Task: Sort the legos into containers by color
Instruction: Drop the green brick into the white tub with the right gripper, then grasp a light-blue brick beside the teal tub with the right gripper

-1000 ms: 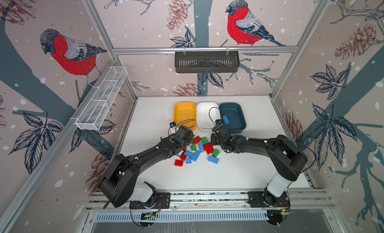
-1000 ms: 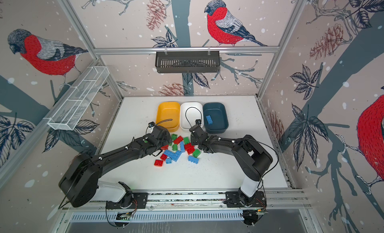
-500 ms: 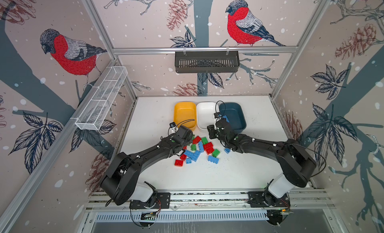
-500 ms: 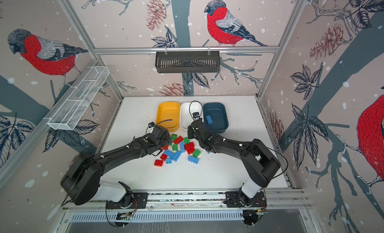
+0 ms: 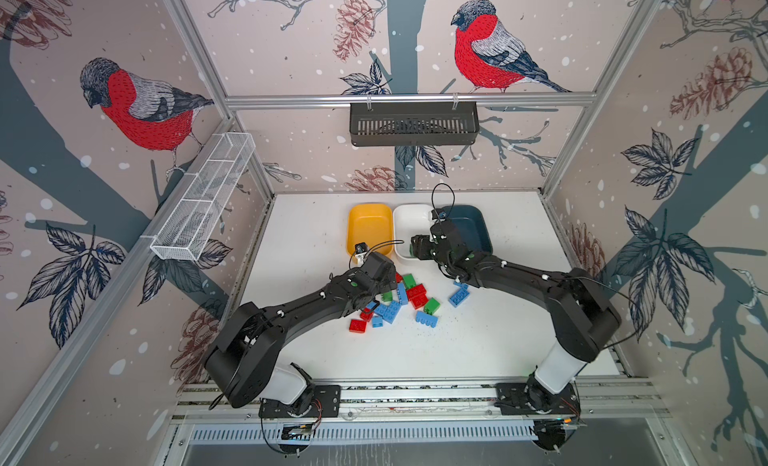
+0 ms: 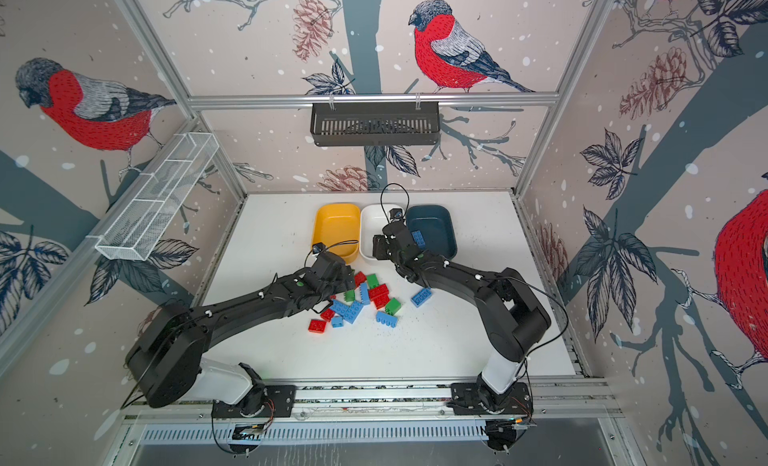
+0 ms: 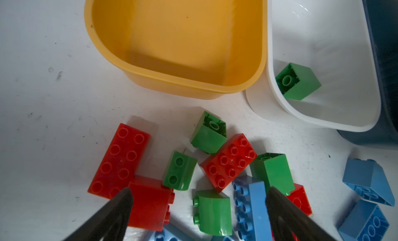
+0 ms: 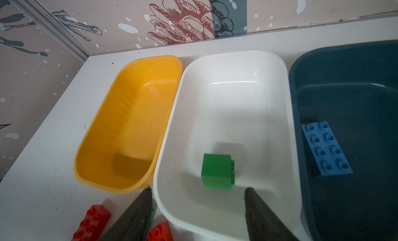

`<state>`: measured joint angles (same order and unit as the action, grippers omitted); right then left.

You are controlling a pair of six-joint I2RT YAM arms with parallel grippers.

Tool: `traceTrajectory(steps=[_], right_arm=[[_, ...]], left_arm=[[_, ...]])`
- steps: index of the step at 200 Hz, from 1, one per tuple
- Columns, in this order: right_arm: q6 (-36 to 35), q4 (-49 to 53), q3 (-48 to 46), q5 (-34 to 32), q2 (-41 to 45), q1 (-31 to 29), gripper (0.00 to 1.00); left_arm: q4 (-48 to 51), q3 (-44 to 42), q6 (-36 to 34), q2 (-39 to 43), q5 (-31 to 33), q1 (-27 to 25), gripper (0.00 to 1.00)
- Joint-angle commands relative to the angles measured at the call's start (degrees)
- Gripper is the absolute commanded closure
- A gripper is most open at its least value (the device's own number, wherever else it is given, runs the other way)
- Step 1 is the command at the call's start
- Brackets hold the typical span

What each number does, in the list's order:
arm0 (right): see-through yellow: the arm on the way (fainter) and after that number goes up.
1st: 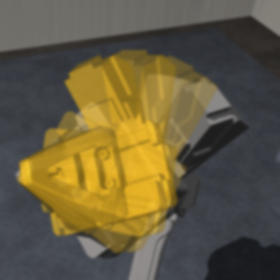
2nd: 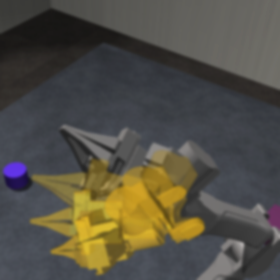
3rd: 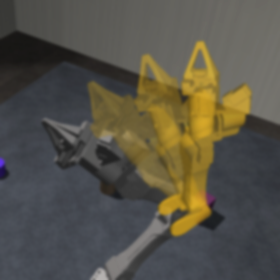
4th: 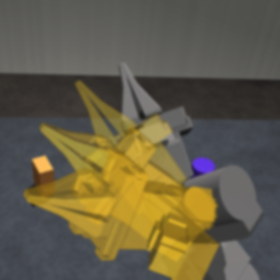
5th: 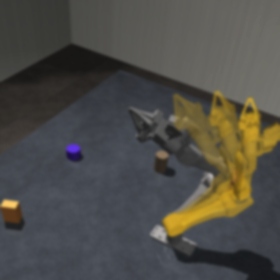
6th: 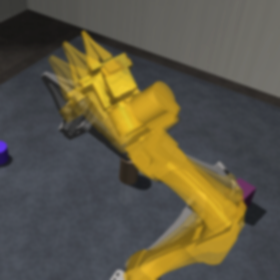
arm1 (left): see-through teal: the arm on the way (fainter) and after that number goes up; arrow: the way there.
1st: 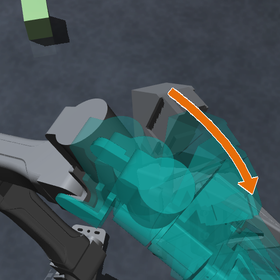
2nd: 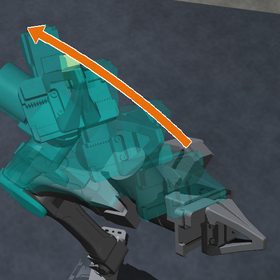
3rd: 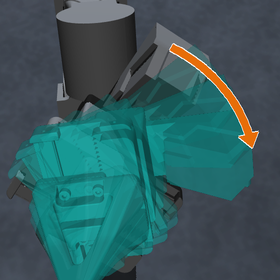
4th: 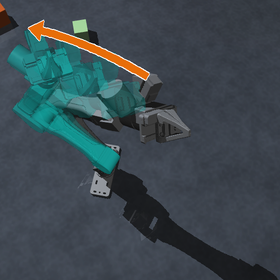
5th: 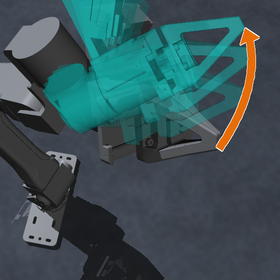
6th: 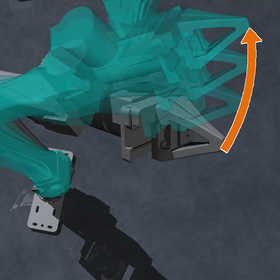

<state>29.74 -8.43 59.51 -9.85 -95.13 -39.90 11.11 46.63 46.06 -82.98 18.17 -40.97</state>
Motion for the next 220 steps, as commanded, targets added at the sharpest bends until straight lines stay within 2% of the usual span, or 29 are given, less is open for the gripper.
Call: traceTrajectory(steps=[1, 35, 54, 76, 107, 162, 194, 220], right_arm=[[-0.52, 2.98, -4.85, 0.35, 5.30, 0.06, 0.30], [4.87, 9.50, -13.57, -3.20, 14.09, 0.42, 0.27], [11.40, 15.59, -16.39, -4.52, 16.07, 2.21, 0.25], [15.53, 16.38, -20.77, -5.04, 17.17, 3.06, 0.25], [18.44, 17.06, -22.09, -4.56, 15.84, 2.26, 0.25], [20.36, 17.85, -20.49, -7.85, 9.87, 1.07, 0.23], [20.19, 20.07, -18.59, -11.17, 6.14, -0.21, 0.24], [19.68, 20.74, -18.93, -11.29, 5.68, -1.12, 0.28]], left_arm=[[0.80, 1.47, -2.56, -1.06, 0.34, -1.05, 0.03], [1.94, 2.98, -5.00, -3.01, -1.57, -2.10, 0.03], [1.95, 3.15, -5.30, -3.91, -2.39, -2.10, 0.04], [1.64, 3.71, -5.24, -4.80, -2.95, -2.18, 0.04], [1.63, 4.33, -4.50, -5.44, -3.14, -2.20, 0.03], [1.40, 4.83, -4.23, -6.29, -3.48, -2.27, 0.03], [1.63, 5.13, -4.06, -6.40, -3.42, -2.27, 0.03], [1.72, 5.37, -4.05, -6.60, -3.49, -2.23, 0.03]])
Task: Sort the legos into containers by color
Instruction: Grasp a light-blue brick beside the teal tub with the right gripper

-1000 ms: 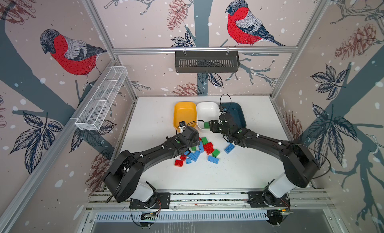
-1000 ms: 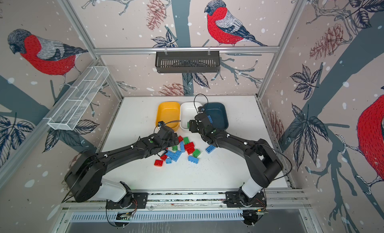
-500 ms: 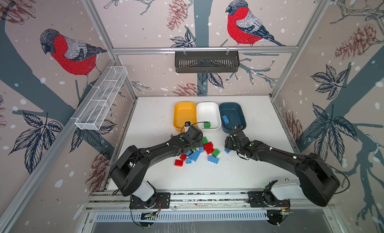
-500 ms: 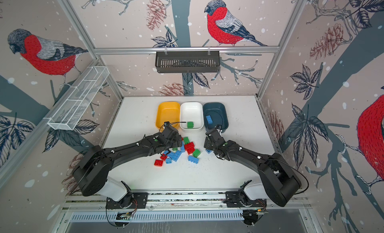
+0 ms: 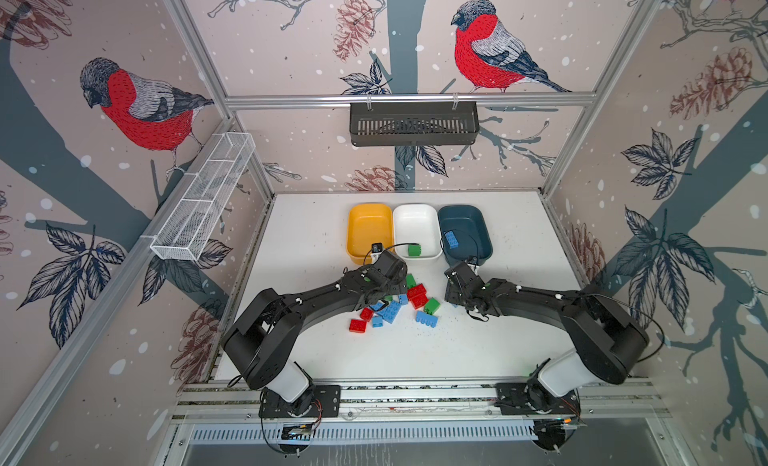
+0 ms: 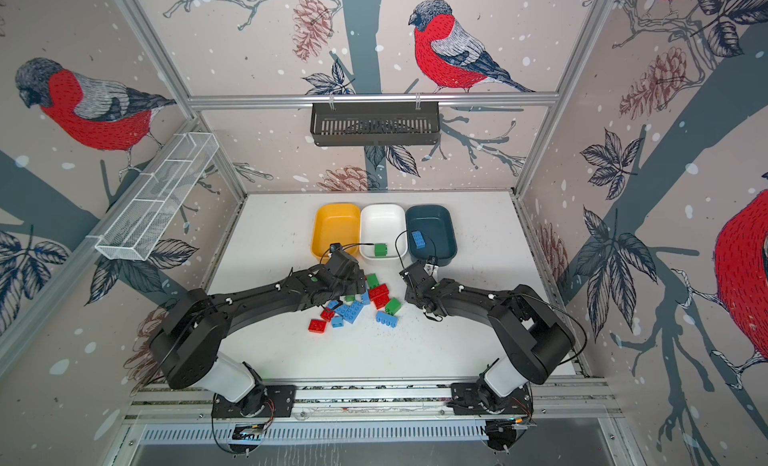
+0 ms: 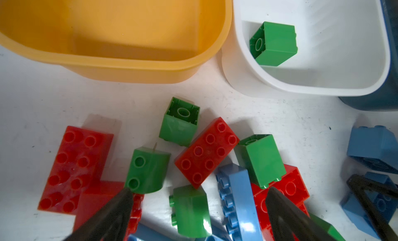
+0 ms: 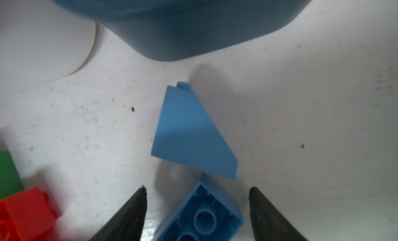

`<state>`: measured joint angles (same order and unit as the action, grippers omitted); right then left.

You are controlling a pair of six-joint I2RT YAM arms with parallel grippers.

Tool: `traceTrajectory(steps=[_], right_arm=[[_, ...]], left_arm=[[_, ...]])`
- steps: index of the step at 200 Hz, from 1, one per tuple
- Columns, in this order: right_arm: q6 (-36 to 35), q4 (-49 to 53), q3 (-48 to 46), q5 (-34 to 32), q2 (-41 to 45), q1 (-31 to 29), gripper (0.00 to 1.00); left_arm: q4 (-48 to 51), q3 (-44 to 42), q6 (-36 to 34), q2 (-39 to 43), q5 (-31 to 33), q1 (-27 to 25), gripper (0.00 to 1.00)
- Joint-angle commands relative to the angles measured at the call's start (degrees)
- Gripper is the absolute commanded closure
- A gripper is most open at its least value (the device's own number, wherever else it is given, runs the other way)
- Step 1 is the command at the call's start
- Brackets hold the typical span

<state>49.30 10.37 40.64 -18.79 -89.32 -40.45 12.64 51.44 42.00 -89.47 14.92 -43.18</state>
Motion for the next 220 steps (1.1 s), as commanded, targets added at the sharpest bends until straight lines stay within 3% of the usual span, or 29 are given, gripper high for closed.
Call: traceTrajectory(steps=[1, 55, 124, 185, 220], right_arm=[[0.11, 1.94, -0.14, -2.33, -0.10, -0.59, 0.28], [-3.01, 1.52, -3.85, -0.99, 2.97, -0.86, 0.41], [-7.71, -1.89, -6.45, -0.03, 6.84, -0.96, 0.59], [-10.46, -4.01, -7.82, -0.37, 8.58, -0.85, 0.68], [-13.18, -7.37, -9.33, 0.19, 11.85, -0.78, 0.70]], left_arm=[[0.23, 0.58, 0.01, -0.14, -0.24, -0.04, 0.03], [0.95, 3.20, -0.09, -2.17, -3.29, -0.06, 0.03], [1.15, 3.23, -0.24, -2.72, -2.58, -0.02, 0.03], [1.87, 4.21, -6.11, -2.42, -3.02, 1.22, 0.03], [1.26, 3.99, -9.94, -2.21, -8.76, 4.55, 0.03]])
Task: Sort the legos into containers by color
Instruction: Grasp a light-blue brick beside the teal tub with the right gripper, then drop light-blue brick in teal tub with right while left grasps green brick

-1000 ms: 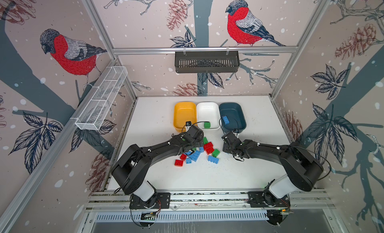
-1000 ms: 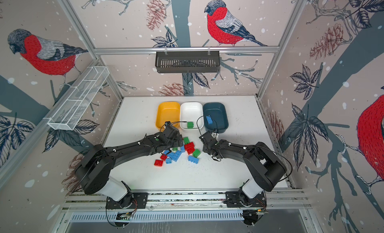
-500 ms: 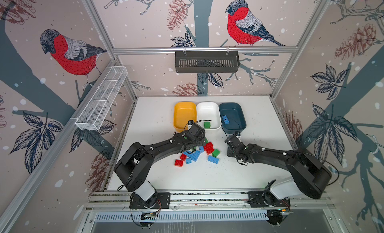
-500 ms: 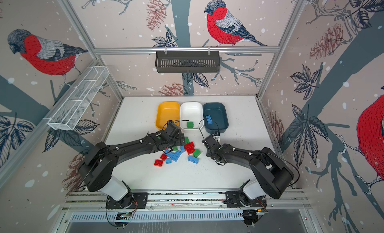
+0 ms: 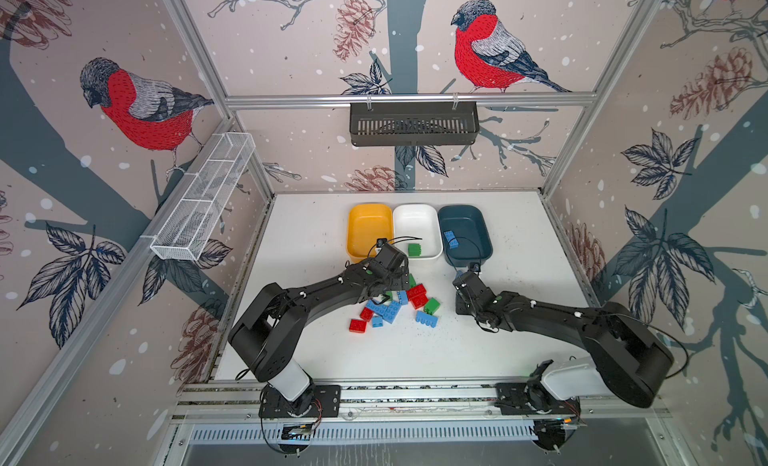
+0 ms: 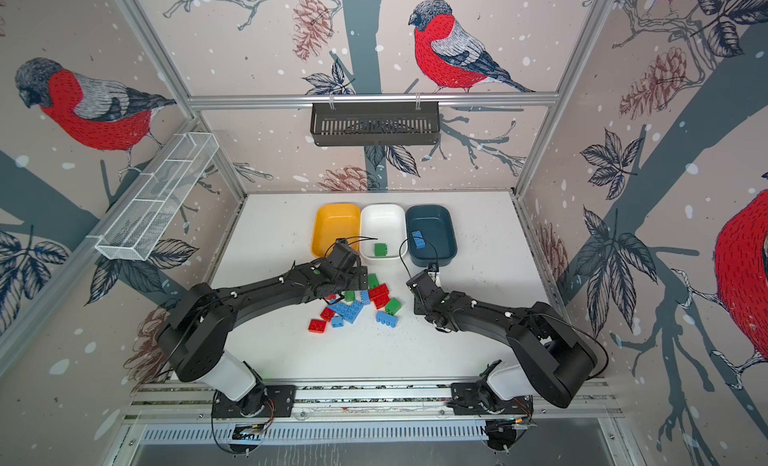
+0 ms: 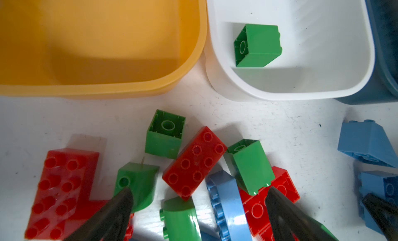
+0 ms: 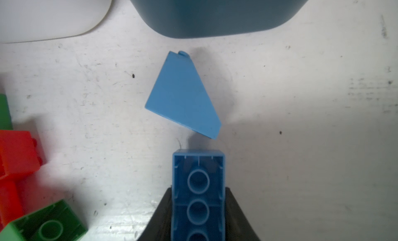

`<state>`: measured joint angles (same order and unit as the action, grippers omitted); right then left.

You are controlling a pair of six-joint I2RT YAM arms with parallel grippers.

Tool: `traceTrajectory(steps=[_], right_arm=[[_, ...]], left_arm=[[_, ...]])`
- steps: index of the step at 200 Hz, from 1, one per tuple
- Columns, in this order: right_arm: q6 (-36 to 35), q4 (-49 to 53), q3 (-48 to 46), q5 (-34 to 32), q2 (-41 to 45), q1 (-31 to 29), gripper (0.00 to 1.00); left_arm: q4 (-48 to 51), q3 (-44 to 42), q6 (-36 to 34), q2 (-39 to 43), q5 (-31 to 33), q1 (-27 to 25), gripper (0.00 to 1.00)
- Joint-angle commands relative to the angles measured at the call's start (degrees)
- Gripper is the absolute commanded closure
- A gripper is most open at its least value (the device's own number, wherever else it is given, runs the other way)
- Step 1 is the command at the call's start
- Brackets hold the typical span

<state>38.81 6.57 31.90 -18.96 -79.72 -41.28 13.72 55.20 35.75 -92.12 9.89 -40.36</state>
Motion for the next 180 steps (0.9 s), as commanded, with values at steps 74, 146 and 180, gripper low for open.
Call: traceTrajectory(steps=[74, 146, 180], right_arm=[[-8.26, -16.27, 0.55, 10.00, 10.70, 9.26, 0.71], [-9.63, -16.00, 14.70, 13.84, -4.08, 19.44, 0.67], [-9.13, -7.87, 24.40, 11.99, -11.55, 21.66, 0.30]], left_arm=[[5.41, 3.81, -0.95, -2.99, -1.50, 1.54, 0.08], [7.00, 4.75, 0.97, -4.22, -0.68, 0.42, 0.24], [8.28, 4.29, 2.32, -4.24, -1.01, 0.20, 0.32]])
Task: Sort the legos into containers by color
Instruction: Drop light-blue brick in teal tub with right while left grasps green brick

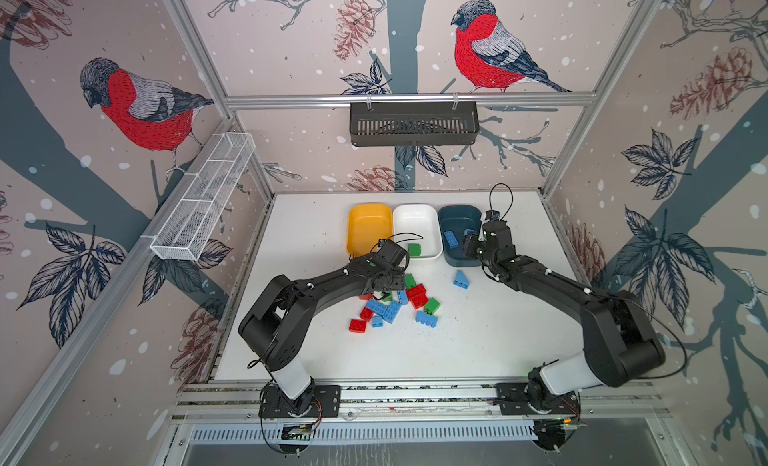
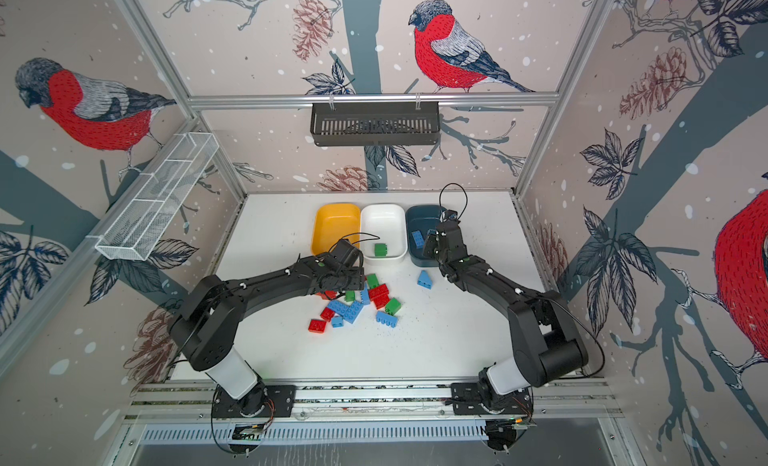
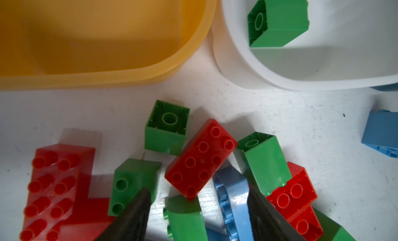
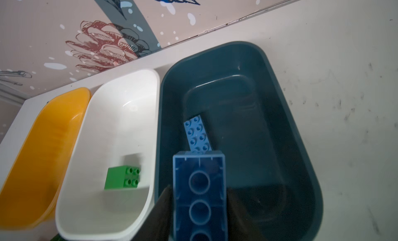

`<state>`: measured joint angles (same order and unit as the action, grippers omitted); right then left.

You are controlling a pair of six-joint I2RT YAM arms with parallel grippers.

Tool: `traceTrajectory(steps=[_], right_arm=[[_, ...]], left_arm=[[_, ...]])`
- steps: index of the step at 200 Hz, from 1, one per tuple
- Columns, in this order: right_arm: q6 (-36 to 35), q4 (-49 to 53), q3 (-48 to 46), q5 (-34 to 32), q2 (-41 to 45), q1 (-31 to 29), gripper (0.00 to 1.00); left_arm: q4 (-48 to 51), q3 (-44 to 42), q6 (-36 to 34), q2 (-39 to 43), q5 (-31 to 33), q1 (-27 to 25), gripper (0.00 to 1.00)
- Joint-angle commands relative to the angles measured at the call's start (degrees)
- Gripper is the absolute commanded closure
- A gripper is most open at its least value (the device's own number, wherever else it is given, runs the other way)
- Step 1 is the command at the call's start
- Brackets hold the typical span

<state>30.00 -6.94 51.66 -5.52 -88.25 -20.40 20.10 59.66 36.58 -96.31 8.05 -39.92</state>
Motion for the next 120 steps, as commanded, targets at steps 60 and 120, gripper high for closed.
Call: traceTrajectory(steps=[60, 120], right_arm=[[0.53, 5.69, 1.88, -1.80, 2.06, 0.57, 0.00], [0.36, 6.76, -0.73, -3.57, 6.74, 0.58, 0.00]], left_arm=[[3.64, -2.18, 4.72, 1.18, -0.55, -1.71, 0.41], [3.61, -3.54, 6.76, -0.44, 1.47, -1.91, 0.43]])
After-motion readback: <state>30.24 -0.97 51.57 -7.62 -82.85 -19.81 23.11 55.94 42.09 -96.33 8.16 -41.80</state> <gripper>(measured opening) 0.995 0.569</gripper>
